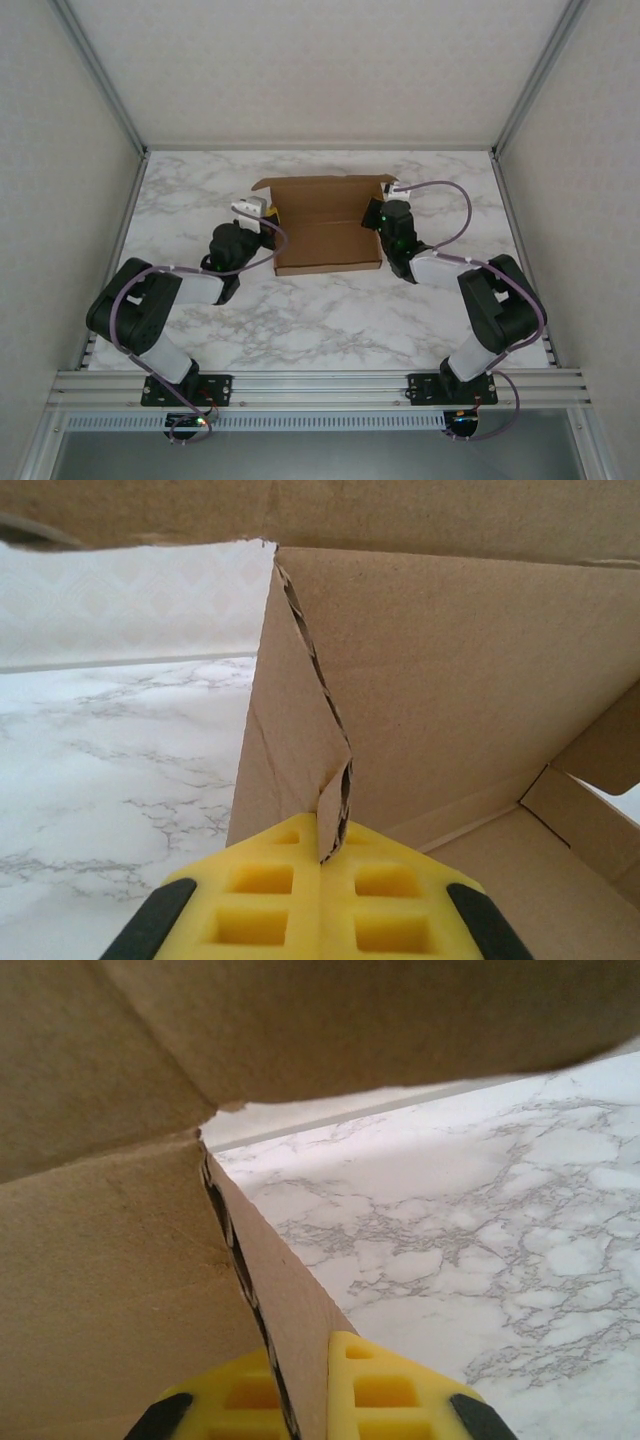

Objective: Fold the paper box

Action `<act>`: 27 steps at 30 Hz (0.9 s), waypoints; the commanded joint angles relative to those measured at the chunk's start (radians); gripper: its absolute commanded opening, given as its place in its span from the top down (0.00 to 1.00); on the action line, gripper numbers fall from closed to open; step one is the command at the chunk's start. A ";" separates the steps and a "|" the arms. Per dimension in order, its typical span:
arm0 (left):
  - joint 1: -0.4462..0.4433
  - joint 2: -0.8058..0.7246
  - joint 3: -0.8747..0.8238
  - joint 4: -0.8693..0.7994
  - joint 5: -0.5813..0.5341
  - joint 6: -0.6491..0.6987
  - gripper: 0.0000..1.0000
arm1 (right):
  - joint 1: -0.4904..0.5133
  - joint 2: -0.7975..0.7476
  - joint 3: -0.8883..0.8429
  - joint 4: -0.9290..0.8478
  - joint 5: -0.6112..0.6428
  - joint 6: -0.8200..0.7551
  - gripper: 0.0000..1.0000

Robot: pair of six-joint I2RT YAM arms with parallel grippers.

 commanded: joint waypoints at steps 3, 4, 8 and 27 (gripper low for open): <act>-0.066 -0.035 -0.060 -0.028 -0.033 -0.001 1.00 | 0.016 -0.034 -0.086 0.041 -0.090 -0.002 0.98; -0.073 -0.040 -0.072 -0.027 -0.056 -0.005 1.00 | 0.016 -0.039 -0.098 0.046 -0.088 -0.005 0.98; -0.101 -0.051 -0.112 -0.019 -0.111 -0.009 1.00 | 0.015 -0.054 -0.146 0.068 -0.089 -0.015 0.98; -0.187 0.000 -0.251 0.124 -0.322 0.000 1.00 | 0.023 -0.029 -0.289 0.181 -0.123 0.010 0.97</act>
